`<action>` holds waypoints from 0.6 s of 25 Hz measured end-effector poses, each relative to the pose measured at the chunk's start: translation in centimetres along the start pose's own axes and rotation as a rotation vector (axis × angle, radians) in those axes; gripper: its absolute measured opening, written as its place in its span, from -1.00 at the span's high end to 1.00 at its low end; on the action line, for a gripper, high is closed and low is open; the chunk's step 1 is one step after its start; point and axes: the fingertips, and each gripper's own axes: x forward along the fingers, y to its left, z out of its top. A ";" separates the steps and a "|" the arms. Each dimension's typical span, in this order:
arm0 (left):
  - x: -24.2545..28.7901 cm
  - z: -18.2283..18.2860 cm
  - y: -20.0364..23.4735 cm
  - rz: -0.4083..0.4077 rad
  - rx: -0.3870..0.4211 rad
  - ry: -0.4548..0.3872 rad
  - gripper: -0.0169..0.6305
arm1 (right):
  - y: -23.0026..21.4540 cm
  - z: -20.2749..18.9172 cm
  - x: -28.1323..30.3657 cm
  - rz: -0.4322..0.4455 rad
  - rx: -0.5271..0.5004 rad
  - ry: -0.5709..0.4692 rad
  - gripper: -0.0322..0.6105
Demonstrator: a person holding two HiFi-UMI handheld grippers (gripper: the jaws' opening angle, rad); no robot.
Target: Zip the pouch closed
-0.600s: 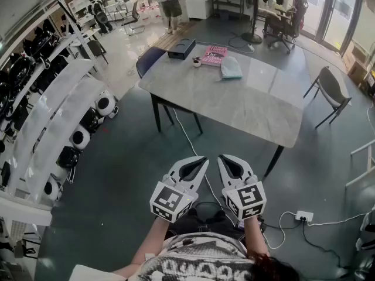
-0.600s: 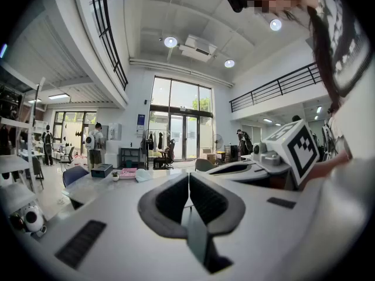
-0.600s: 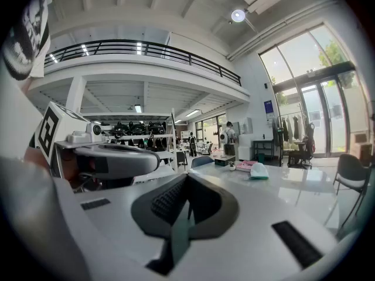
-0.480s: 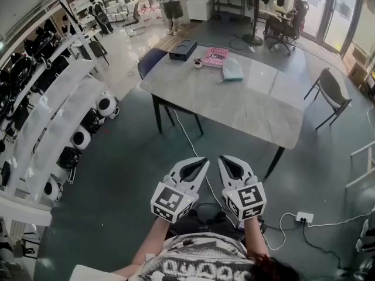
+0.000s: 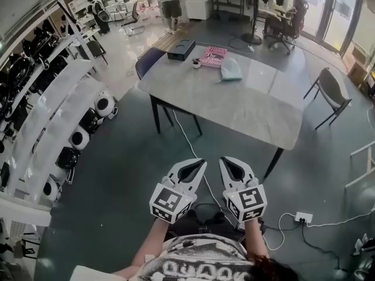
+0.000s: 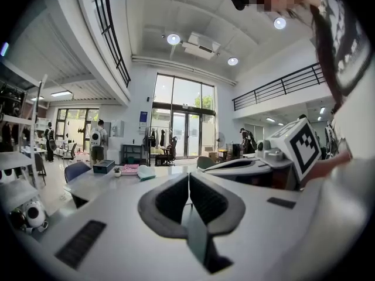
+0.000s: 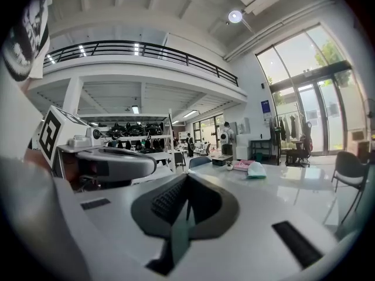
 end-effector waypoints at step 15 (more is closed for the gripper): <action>5.0 -0.2 -1.3 0.061 0.002 0.018 0.91 | -6.5 -0.9 -1.2 0.025 0.038 -0.004 0.90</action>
